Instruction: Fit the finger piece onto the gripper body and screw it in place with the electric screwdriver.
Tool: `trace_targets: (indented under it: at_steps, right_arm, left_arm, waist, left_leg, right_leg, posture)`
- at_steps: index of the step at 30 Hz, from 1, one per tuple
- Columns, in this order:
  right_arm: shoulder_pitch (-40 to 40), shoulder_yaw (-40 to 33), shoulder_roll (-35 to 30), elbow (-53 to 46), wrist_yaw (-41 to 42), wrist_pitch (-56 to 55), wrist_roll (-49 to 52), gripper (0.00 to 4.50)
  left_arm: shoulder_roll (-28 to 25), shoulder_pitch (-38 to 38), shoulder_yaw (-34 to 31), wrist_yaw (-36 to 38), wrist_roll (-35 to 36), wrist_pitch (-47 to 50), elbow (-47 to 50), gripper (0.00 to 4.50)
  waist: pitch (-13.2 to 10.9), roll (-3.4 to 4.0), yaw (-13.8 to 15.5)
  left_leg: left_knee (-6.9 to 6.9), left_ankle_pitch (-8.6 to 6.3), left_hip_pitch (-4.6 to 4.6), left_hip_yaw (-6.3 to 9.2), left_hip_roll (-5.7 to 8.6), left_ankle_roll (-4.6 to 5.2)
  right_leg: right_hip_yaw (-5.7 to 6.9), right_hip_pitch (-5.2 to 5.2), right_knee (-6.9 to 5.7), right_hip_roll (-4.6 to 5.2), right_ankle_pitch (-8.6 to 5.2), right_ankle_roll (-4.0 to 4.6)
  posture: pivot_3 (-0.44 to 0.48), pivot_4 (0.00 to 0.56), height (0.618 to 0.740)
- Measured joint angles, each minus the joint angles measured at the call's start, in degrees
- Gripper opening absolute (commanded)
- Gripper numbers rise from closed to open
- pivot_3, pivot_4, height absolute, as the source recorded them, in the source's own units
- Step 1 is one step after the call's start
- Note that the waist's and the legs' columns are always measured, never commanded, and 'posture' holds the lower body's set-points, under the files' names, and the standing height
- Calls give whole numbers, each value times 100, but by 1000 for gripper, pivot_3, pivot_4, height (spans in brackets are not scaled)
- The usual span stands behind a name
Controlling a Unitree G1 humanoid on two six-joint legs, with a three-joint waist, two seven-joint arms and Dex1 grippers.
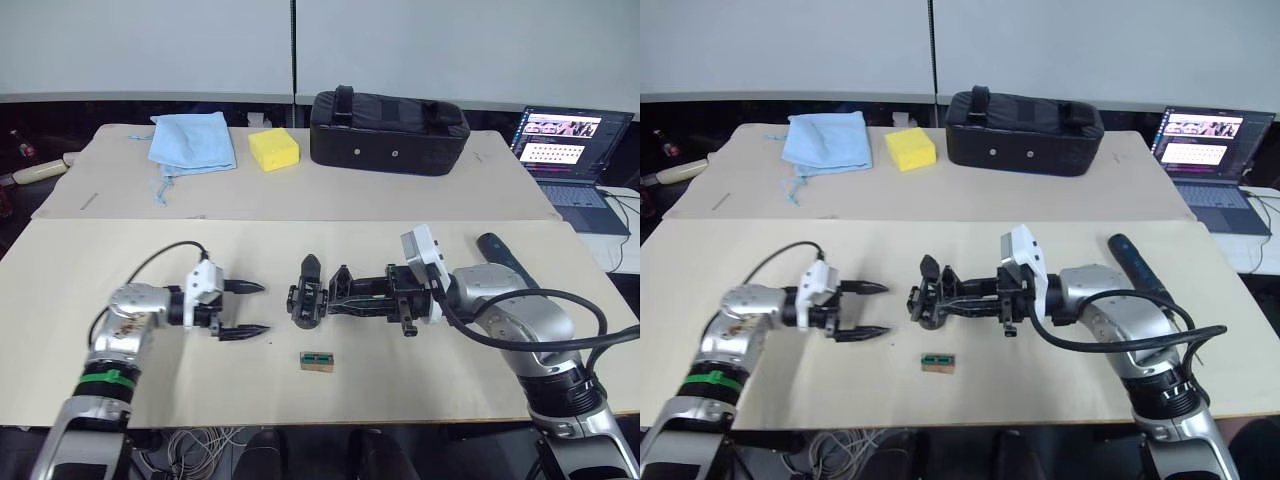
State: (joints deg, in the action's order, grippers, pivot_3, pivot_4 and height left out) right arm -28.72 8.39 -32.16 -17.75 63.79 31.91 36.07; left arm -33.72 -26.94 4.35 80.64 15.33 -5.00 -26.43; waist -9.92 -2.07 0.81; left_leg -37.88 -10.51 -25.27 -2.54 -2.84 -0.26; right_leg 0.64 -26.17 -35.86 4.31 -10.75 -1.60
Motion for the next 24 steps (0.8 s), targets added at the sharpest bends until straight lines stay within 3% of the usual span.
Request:
trace_targets:
  at_steps: [11,21,24]
  right_arm:
    - [-1,152,336,235,-23,-287,-325,387]
    - [59,157,440,242,-104,-305,-344,387]
    - [59,157,448,242,-141,-306,-344,387]
  left_arm:
    - [735,-191,270,-656,-307,118,-94,4500]
    - [810,-577,488,-587,-612,-8,-464,4500]
    - [820,-581,481,-572,-611,-14,-485,3625]
  waist:
    - [1,-1,-9]
    - [1,-1,-24]
    - [2,-2,-22]
  left_leg:
    - [-2,1,6,1,1,1]
    - [-3,1,8,1,1,1]
    - [-3,1,8,1,0,1]
  right_leg:
    - [-3,3,-6,-3,2,-4]
    - [-4,3,-8,-5,7,3]
    - [-4,3,-9,-5,6,2]
  posture:
    - [0,150,740]
    - [0,150,740]
    - [0,150,740]
